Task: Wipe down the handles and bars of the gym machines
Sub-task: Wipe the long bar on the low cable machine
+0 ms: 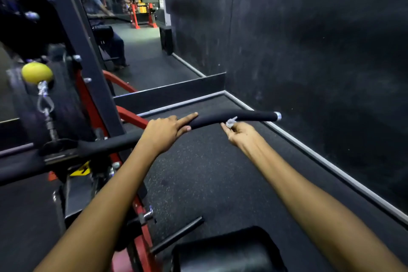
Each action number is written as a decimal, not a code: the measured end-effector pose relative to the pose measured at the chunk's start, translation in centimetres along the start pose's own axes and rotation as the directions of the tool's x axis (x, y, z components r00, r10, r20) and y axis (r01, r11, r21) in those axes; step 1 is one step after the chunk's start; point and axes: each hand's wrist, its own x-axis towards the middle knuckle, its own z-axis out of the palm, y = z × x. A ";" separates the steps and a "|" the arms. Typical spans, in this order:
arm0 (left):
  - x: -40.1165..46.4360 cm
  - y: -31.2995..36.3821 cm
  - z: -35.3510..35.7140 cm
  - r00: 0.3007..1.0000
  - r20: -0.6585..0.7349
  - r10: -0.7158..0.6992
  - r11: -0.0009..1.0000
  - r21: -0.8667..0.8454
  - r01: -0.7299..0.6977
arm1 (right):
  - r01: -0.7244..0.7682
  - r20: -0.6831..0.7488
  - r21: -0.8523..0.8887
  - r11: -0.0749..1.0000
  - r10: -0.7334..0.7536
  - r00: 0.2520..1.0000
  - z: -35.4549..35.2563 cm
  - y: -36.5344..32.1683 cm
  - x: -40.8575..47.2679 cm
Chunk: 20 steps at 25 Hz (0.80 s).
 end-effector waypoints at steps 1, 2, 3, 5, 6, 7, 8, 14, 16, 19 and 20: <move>0.0 0.2 -0.2 1.000 0.008 -0.018 1.000 0.004 0.018 | 0.007 0.008 -0.043 0.999 -0.007 1.000 0.1 -0.2 0.5; 0.1 0.3 -0.3 0.999 0.011 -0.030 1.000 0.000 0.030 | 0.061 -0.034 -0.076 0.995 -0.063 0.997 -0.3 -1.1 1.5; 0.1 0.3 -0.3 0.999 0.007 -0.036 0.999 -0.007 0.036 | 0.028 -0.069 -0.067 0.997 -0.033 0.997 -0.4 -1.9 2.7; 0.1 0.3 0.0 0.999 -0.013 -0.042 0.999 -0.001 0.042 | 0.113 -0.158 -0.164 0.980 -0.139 0.978 -1.4 -3.4 3.1; 0.1 0.2 0.2 0.999 -0.029 -0.044 0.999 0.000 0.044 | 0.175 -0.115 -0.195 0.965 -0.200 0.973 -1.5 -3.5 2.4; 0.1 0.2 0.5 0.998 -0.052 -0.042 0.999 0.000 0.042 | 0.181 -0.047 -0.157 0.971 -0.190 0.981 -1.2 -3.0 2.1; 0.2 0.2 0.7 0.996 -0.075 -0.039 0.999 0.008 0.040 | 0.251 -0.002 -0.154 0.956 -0.254 0.967 -0.7 -2.3 1.8; -0.1 0.2 1.0 0.994 -0.102 -0.028 0.999 0.022 0.031 | 0.771 0.569 -0.636 0.011 -0.669 0.479 -0.5 2.0 0.7; -0.3 0.3 1.0 0.995 -0.093 -0.025 1.000 0.008 0.026 | 0.734 0.655 -0.651 -0.195 -0.634 0.412 -2.7 1.0 3.2; -0.5 0.4 1.0 0.995 -0.099 -0.011 1.000 -0.006 0.011 | 0.462 0.067 -0.829 0.314 -0.765 0.640 -4.3 -3.5 5.3; -0.4 0.4 0.9 0.994 -0.106 -0.007 1.000 -0.002 0.007 | 0.390 -0.036 -0.840 0.378 -0.755 0.655 -4.3 -3.7 5.9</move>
